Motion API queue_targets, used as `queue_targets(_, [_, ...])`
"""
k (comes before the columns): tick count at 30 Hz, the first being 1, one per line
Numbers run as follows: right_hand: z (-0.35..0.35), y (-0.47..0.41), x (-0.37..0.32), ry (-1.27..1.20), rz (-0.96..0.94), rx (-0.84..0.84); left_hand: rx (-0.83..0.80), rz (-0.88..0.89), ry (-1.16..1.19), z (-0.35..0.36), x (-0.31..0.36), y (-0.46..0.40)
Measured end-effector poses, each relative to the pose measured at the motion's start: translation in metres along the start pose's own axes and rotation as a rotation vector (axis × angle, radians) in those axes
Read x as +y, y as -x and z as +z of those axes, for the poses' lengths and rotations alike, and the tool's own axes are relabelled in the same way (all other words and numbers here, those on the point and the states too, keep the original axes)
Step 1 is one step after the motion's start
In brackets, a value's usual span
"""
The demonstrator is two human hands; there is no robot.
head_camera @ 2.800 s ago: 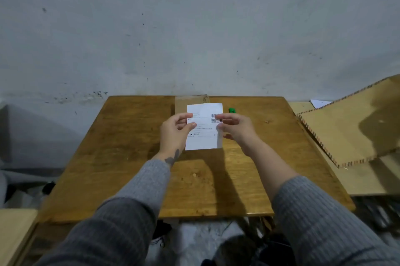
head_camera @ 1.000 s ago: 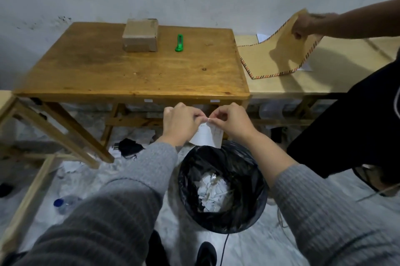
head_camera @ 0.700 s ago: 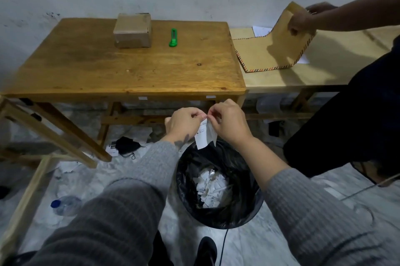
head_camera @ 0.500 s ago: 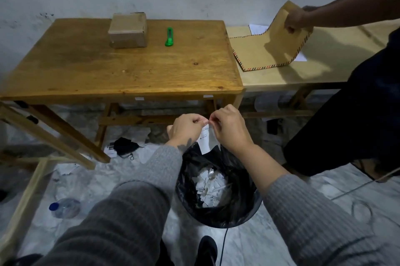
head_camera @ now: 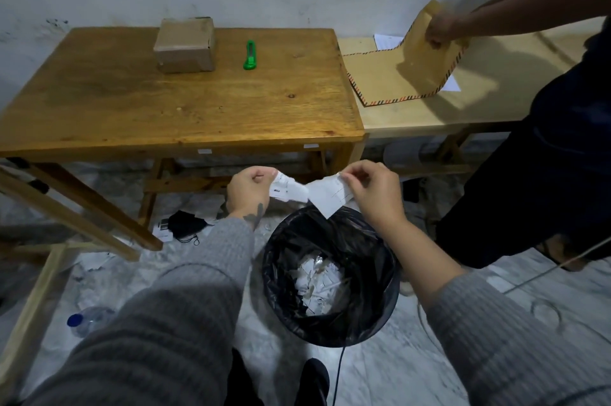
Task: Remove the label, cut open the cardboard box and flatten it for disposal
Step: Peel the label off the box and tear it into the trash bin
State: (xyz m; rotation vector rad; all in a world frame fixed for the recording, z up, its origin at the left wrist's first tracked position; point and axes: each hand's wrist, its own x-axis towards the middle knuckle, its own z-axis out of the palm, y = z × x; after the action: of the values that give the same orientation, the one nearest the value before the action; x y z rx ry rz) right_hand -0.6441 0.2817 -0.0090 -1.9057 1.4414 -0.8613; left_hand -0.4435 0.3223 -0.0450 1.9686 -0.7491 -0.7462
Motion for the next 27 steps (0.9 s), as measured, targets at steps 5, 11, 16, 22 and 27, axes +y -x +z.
queue_targets(5, [-0.020,-0.008,-0.002,-0.158,0.152,0.139,0.160,-0.060,0.038,0.003,0.001,0.002])
queue_targets(11, [-0.011,-0.006,-0.013,-0.213,0.152,0.052,-0.088,0.012,0.093,0.024,0.022,0.021])
queue_targets(16, [-0.002,-0.002,-0.009,-0.111,0.112,0.108,-0.275,-0.095,0.277,0.032,0.036,0.037])
queue_targets(22, [0.000,0.004,-0.010,-0.094,0.103,0.106,-0.316,0.046,0.239,0.028,0.031,0.043])
queue_targets(27, [-0.004,0.005,-0.004,0.063,0.092,0.003,-0.310,0.067,0.200,0.022,0.027,0.043])
